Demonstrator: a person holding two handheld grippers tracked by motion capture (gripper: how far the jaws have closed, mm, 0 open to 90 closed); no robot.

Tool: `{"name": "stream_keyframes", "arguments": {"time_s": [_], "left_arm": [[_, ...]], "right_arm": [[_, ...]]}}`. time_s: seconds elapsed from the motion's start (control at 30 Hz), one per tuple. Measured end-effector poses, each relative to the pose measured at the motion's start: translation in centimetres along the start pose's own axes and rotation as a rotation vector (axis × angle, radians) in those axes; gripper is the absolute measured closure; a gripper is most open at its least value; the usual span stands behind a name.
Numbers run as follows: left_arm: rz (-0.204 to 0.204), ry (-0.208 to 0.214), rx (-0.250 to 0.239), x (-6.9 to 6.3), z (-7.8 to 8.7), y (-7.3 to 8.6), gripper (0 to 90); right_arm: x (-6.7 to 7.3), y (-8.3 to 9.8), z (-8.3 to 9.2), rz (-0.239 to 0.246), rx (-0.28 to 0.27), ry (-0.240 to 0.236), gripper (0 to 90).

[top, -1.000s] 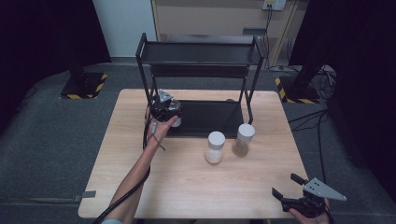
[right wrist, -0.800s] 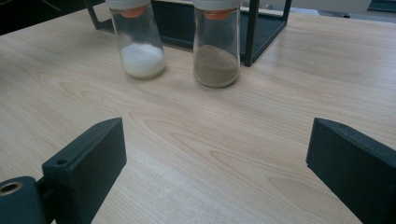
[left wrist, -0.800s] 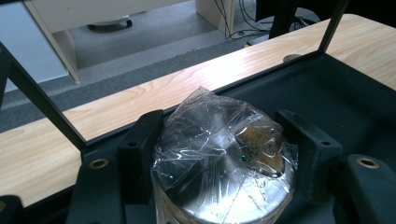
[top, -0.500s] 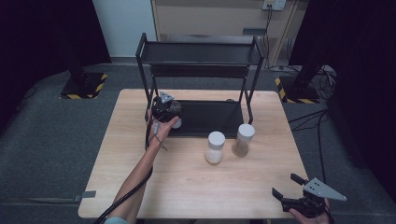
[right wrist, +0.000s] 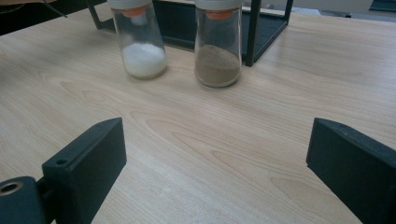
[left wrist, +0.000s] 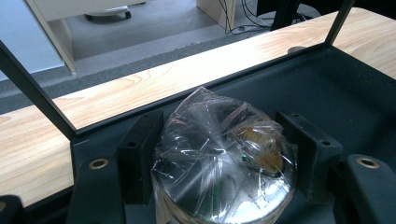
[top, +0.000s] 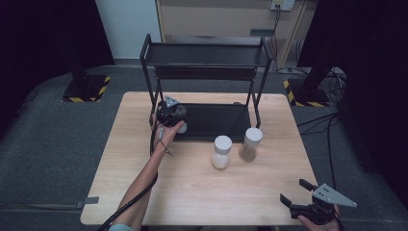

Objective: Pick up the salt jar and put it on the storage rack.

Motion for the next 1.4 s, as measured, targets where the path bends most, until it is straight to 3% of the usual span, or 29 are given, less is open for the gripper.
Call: {"name": "stream_keyframes", "arguments": {"time_s": [0.37,0.43,0.57,0.8,0.93,1.4], "left_arm": [[-0.004,0.0,0.008,-0.1,0.0,-0.1,33.6],[-0.008,-0.001,0.018,-0.1,-0.1,-0.3,27.9],[0.004,0.004,-0.008,-0.2,0.2,-0.6,15.7],[-0.004,0.004,-0.028,-0.5,1.0,-1.8,6.7],[0.015,0.003,-0.038,-0.4,1.6,-2.3,1.7],[-0.027,0.04,-0.044,-0.5,4.5,-4.3,1.2]], "right_arm": [[0.0,0.0,0.0,0.001,0.0,-0.001,5.0],[0.0,0.0,0.0,0.001,0.0,-0.002,5.0],[0.0,0.0,0.0,0.001,0.001,-0.002,5.0],[0.0,0.0,0.0,0.001,0.001,-0.002,5.0],[0.0,0.0,0.0,0.003,-0.001,-0.003,5.0],[0.1,-0.1,0.1,0.007,-0.002,-0.002,5.0]]}}
Point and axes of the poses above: each handheld gripper's, and its own axes: z roughly backward along the jaws, y roughly out of its underside, x roughly to its left, the point moved 5 cm from there along -z, roughly forward along the jaws, and after that the axes turned 5 degrees about z, right-handed, at the moved point
